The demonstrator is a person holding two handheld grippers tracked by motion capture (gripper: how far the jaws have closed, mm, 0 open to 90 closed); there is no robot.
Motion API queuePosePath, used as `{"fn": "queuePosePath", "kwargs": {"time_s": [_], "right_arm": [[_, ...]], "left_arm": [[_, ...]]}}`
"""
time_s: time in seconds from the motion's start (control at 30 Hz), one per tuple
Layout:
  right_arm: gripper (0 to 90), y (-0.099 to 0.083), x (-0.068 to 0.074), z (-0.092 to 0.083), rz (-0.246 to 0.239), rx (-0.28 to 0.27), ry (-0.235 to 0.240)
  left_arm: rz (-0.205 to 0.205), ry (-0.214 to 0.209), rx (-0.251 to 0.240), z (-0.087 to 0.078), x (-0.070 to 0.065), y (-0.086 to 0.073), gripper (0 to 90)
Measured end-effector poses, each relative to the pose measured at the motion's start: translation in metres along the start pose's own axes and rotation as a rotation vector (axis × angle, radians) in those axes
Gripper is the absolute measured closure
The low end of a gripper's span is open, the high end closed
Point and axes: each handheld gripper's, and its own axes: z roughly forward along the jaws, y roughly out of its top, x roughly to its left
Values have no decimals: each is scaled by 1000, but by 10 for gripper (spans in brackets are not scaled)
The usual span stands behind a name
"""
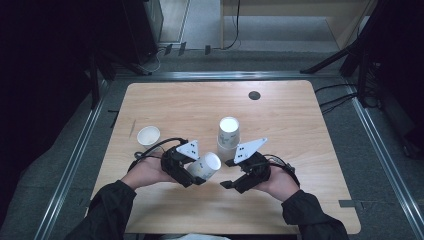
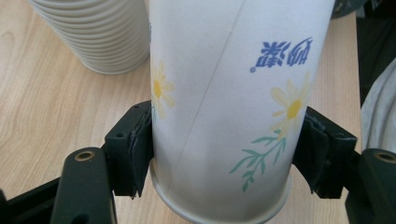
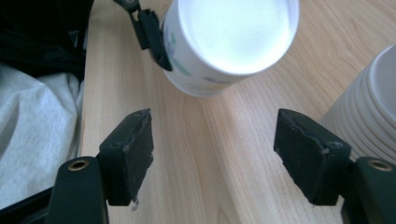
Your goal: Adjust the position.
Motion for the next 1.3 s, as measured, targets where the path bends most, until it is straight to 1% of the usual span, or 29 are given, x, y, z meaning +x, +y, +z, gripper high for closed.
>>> {"fn": "queuePosePath", "kwargs": {"time_s": [0.1,0.2,0.27,0.47,0.53,0.6,0.67,0.87,1.0,1.03,1.1,1.13,1.2,1.3], "right_arm": [[288,0,0,2,-3,3,-1],[287,0,0,3,-6,4,3],[286,1,0,5,-16,6,2],[283,2,1,9,-38,6,9],[280,3,2,11,-38,13,15],[278,5,2,14,-48,21,18],[276,6,3,17,-55,30,25],[276,8,7,25,-91,52,33],[335,9,9,26,-95,61,42],[338,10,9,26,-98,63,43],[346,10,9,27,-86,86,51],[346,11,9,27,-83,88,51],[345,11,10,26,-81,87,51],[346,12,9,23,-84,73,50]], "left_arm": [[13,-3,24,4,-2,2,287],[29,1,61,8,-5,3,287],[38,8,69,10,-7,4,288],[67,4,110,17,-13,9,288],[78,-1,127,22,-16,10,288],[93,-1,141,25,-18,11,287],[99,-8,155,28,-20,12,285],[108,-26,153,31,-22,13,279],[115,-26,156,31,-22,13,275],[119,-29,158,31,-22,13,274],[122,-36,155,32,-21,11,266],[120,-38,147,32,-21,11,259],[120,-42,139,31,-20,10,228],[112,-30,119,29,-20,10,136]]}}
